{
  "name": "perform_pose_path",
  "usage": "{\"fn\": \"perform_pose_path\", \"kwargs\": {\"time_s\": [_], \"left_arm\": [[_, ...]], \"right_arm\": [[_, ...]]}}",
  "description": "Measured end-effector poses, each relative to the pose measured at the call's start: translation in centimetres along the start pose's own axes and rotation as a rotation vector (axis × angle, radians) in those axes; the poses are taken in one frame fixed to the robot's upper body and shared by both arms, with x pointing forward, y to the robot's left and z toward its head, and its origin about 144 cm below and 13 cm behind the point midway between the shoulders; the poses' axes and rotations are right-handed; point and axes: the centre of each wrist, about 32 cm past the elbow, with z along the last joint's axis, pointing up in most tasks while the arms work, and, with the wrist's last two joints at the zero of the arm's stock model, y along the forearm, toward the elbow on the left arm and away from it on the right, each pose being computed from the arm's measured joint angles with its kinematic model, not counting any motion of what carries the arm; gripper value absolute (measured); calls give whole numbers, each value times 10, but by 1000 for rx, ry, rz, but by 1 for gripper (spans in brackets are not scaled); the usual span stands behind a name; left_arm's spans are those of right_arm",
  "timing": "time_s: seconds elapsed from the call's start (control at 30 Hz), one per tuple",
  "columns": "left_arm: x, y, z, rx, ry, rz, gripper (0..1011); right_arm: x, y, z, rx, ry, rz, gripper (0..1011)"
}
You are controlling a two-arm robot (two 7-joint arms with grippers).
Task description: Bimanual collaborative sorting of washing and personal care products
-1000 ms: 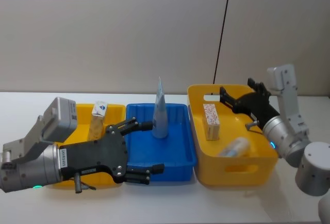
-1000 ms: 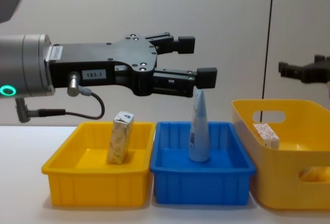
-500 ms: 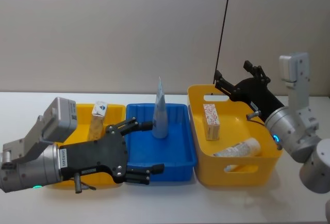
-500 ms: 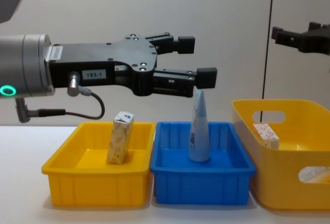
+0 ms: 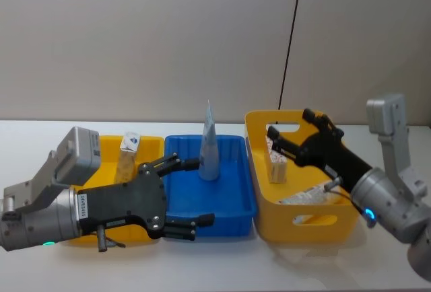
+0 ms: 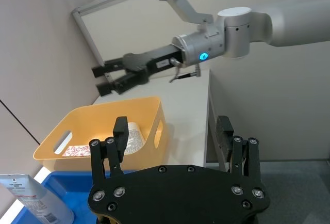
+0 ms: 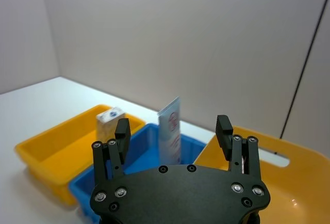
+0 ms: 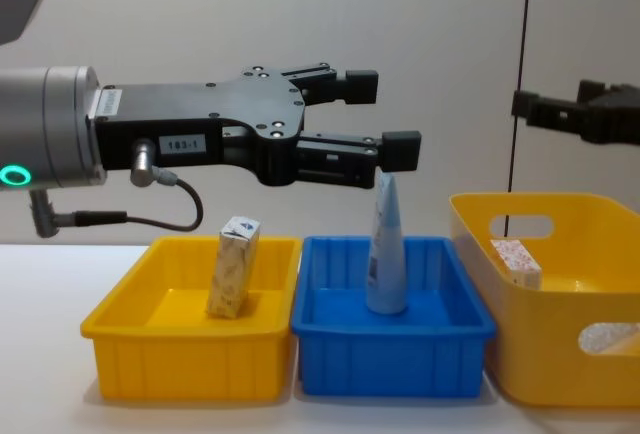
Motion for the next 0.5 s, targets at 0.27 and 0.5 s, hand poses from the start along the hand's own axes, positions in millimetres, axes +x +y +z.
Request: {"fn": "perform_pose_path", "kwargs": {"time_s": [0.27, 0.5], "left_arm": [[0, 0, 0, 0, 0, 0, 1001], [0, 0, 0, 0, 0, 0, 1001]], "right_arm": [[-8, -18, -5, -44, 16, 69, 1002], [-12, -26, -6, -62, 23, 99, 1002]]}}
